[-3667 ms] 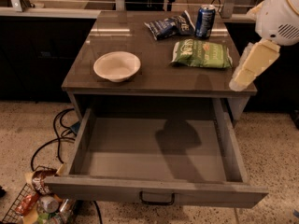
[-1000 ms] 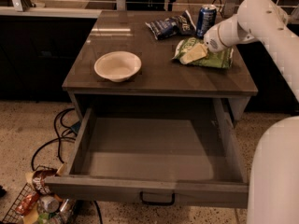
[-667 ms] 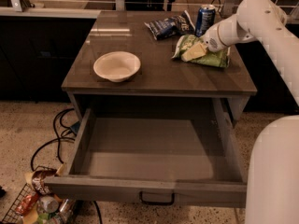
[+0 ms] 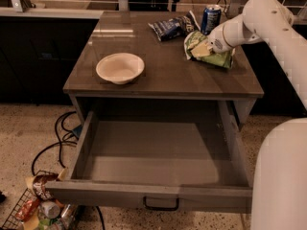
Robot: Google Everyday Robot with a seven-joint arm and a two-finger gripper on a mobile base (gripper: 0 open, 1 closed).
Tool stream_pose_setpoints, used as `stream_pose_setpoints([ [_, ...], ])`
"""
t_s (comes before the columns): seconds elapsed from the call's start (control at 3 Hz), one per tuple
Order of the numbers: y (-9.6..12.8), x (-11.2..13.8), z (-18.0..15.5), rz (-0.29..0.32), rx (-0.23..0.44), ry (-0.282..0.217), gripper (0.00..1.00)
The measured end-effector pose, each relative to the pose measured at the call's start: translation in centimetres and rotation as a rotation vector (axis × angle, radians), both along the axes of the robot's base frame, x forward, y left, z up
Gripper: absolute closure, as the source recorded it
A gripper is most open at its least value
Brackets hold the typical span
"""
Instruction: Place green jalapeno chip bag into top drawer
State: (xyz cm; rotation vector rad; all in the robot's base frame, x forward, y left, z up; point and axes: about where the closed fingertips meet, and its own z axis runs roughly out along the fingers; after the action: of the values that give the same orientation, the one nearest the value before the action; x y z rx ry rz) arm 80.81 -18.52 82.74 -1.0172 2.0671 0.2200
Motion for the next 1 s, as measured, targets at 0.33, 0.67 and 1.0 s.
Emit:
stream_pose_setpoints([
  [0.33, 0.0, 0.0, 0.4, 0.000, 0.000, 0.000, 1.00],
  [0.67, 0.0, 0.0, 0.4, 0.000, 0.000, 0.000, 1.00],
  [1.0, -0.6, -1.8, 1.7, -0.014, -0.023, -0.012, 1.00],
])
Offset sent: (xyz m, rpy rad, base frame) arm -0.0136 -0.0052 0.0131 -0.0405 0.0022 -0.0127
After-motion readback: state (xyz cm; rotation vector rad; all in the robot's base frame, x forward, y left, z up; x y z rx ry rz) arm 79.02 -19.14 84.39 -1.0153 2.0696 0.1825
